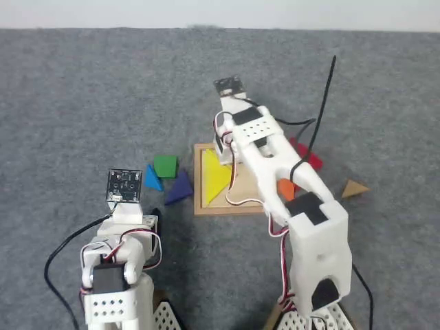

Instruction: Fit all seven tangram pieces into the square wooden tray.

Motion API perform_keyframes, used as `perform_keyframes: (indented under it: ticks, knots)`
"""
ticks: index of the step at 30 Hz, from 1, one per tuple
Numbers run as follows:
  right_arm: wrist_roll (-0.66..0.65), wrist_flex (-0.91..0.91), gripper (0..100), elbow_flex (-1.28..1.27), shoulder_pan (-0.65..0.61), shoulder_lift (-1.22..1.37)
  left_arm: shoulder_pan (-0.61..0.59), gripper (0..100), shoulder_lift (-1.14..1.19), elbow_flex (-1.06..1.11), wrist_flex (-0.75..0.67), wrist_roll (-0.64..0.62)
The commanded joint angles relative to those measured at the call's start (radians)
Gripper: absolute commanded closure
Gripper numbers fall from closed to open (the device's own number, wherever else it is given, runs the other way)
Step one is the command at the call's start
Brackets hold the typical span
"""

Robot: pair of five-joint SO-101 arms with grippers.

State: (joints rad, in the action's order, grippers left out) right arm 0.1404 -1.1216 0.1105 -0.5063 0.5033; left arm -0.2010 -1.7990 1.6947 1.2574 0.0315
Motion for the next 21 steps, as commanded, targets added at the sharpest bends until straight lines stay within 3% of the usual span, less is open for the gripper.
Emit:
perform_keyframes:
  ticks: [1,14,21]
  knots:
    - [-0.018,-0.012,93.6,0.041,-0.061,-0.021,0.006,85,-0.011,-0.012,0.000,0.009]
    - [-0.012,-0.025,93.9,0.040,-0.113,-0.024,0.006,85,-0.011,-0.012,0.000,0.009]
    - [-0.017,-0.073,93.8,0.040,0.005,-0.070,0.006,85,-0.011,-0.012,0.000,0.009]
